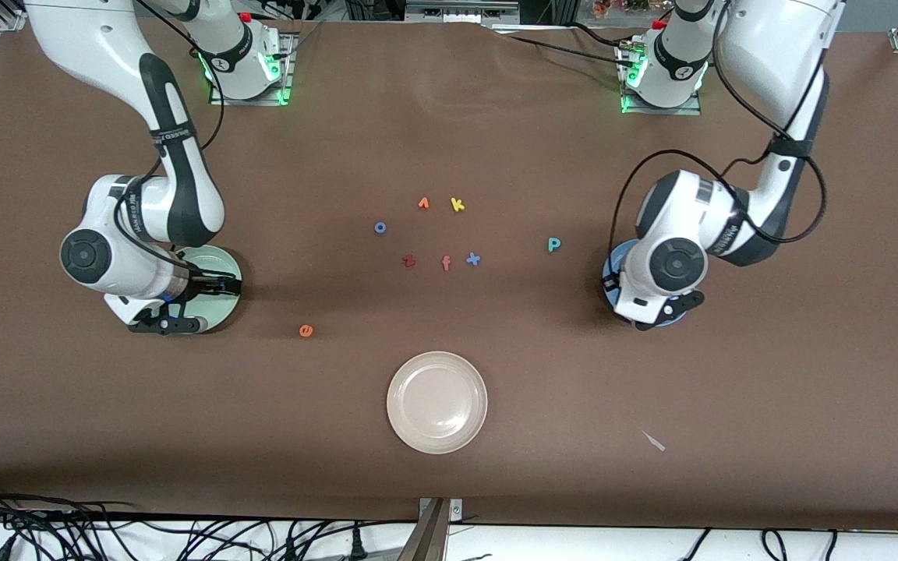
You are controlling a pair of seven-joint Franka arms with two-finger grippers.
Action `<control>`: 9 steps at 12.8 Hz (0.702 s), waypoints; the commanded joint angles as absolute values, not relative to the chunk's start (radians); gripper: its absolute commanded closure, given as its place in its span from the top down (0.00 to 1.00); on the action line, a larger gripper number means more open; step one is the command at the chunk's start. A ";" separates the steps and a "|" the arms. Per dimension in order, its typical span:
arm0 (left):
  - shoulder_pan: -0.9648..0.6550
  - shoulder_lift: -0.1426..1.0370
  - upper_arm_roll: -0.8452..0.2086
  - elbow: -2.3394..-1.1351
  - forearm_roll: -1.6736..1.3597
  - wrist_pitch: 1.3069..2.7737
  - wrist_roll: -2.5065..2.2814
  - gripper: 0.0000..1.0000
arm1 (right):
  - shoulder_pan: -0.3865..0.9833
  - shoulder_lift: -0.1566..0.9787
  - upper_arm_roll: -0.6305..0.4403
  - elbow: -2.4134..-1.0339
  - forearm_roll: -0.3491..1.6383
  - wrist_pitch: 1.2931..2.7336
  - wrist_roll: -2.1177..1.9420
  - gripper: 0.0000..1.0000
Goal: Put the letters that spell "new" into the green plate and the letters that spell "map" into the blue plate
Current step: 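Drop the green n on the green plate while the left gripper drops the blue m, then grasp the orange e with the right gripper while the left gripper grasps the teal p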
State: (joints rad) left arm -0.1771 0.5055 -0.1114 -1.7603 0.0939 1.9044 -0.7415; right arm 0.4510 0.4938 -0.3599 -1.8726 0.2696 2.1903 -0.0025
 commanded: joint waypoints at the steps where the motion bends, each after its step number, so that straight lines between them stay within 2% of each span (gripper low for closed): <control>1: -0.124 0.511 -0.123 -1.778 0.123 1.894 -0.571 0.15 | 0.501 0.564 -0.364 -1.780 0.379 2.184 0.104 1.00; 2: -0.109 0.514 -0.123 -1.778 0.123 1.896 -0.537 0.16 | 0.514 0.584 -0.364 -1.754 0.393 2.189 0.153 1.00; 3: -0.098 0.515 -0.123 -1.778 0.123 1.894 -0.511 0.32 | 0.525 0.604 -0.364 -1.729 0.396 2.191 0.204 1.00; 4: -0.095 0.517 -0.123 -1.779 0.121 1.894 -0.503 0.65 | 0.538 0.626 -0.364 -1.701 0.396 2.198 0.259 1.00; 5: -0.091 0.522 -0.123 -1.778 0.117 1.894 -0.503 0.88 | 0.555 0.652 -0.364 -1.675 0.394 2.207 0.303 1.00; 6: -0.095 0.522 -0.124 -1.778 0.115 1.894 -0.506 1.00 | 0.564 0.681 -0.364 -1.651 0.396 2.221 0.325 1.00; 9: -0.107 0.517 -0.165 -1.769 0.095 1.830 -0.544 1.00 | 0.574 0.727 -0.362 -1.617 0.394 2.243 0.366 1.00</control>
State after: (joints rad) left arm -0.1025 0.5247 -0.1300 -1.7771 0.0939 1.8878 -0.5247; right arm 0.5669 0.6822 -0.3550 -1.6657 0.3753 2.2363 0.3331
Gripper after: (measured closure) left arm 0.304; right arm 0.000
